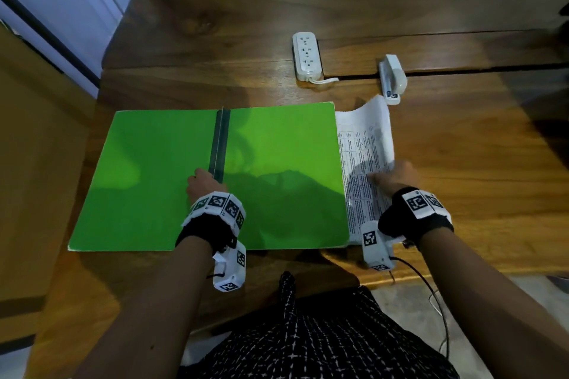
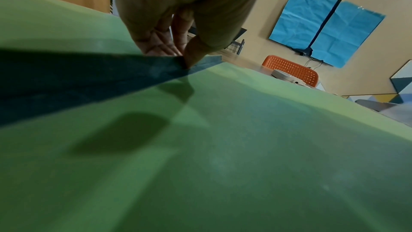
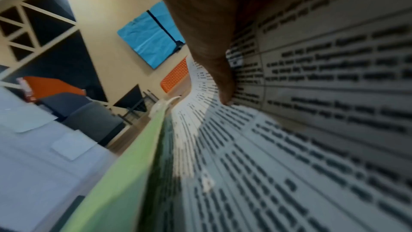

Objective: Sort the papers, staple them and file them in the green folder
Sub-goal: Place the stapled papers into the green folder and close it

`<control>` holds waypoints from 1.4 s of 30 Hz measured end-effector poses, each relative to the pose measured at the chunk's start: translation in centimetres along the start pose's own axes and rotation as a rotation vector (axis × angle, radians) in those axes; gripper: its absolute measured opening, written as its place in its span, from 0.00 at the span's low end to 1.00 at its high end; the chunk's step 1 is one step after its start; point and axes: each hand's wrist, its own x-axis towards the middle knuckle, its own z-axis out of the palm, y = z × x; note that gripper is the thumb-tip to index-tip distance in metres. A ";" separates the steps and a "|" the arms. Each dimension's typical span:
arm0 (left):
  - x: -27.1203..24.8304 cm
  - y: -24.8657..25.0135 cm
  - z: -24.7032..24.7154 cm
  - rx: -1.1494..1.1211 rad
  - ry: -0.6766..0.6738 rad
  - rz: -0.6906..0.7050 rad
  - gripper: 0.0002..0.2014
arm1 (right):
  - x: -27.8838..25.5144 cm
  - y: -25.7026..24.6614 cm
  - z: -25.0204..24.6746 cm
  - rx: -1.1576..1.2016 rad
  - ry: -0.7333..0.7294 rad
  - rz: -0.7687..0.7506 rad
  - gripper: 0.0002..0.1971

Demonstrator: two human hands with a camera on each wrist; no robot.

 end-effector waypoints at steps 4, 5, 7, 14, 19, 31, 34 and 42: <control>0.0 0.2 -0.6 -0.008 -0.040 0.018 0.13 | -2.4 -3.5 -2.8 -0.146 0.212 -0.266 0.12; -0.2 0.3 -0.8 -0.010 -0.051 0.020 0.13 | -3.4 -4.5 -3.9 -0.157 0.263 -0.353 0.13; -0.5 0.7 -1.0 -0.021 -0.074 0.032 0.13 | -5.5 -6.5 -6.2 -0.121 0.367 -0.528 0.14; -2.9 3.1 0.3 -0.120 -0.086 0.082 0.13 | -7.0 -9.6 -10.4 0.259 0.631 -0.775 0.24; -4.4 4.4 1.9 -0.170 -0.098 0.125 0.13 | -4.7 -8.7 -7.7 0.489 0.296 -0.666 0.24; -5.1 3.0 1.8 -0.372 -0.225 0.296 0.24 | 2.1 -1.8 0.3 0.460 -0.300 -0.214 0.22; -4.8 3.0 2.0 -0.397 -0.222 0.278 0.24 | 2.1 -2.0 1.5 0.441 -0.308 -0.193 0.21; -4.5 3.6 3.4 -0.127 -0.143 0.331 0.23 | 1.3 -3.1 2.8 0.189 -0.091 -0.194 0.30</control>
